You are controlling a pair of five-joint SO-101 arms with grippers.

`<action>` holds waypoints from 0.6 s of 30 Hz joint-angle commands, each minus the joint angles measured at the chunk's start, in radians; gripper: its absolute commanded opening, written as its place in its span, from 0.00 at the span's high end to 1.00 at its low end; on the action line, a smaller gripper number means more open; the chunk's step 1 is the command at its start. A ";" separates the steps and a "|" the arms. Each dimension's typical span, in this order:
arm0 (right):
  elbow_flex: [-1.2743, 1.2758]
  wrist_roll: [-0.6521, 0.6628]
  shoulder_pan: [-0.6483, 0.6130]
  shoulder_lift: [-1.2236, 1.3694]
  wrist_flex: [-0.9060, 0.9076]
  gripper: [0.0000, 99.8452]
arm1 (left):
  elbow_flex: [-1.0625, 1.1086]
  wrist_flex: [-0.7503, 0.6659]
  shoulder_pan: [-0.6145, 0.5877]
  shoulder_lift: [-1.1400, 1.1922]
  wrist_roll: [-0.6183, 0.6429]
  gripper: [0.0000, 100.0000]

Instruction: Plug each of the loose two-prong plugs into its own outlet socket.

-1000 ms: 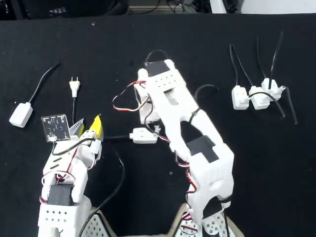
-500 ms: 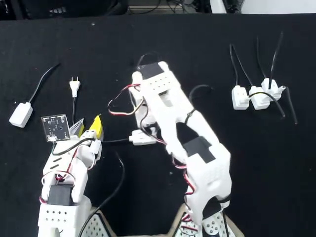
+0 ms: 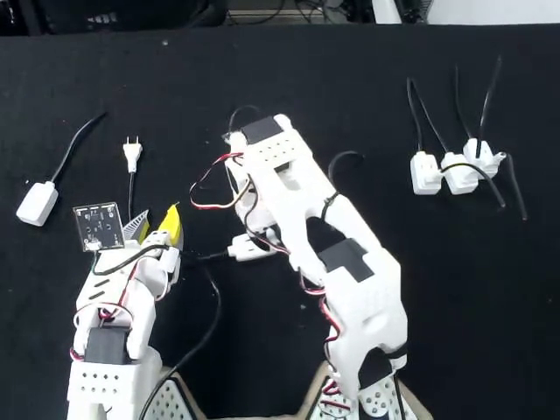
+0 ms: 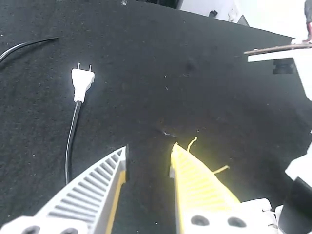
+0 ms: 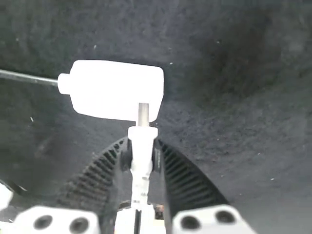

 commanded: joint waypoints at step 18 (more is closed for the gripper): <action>-0.005 0.351 0.041 -0.179 0.031 0.99 | -0.008 -0.005 0.010 -0.011 -0.008 0.85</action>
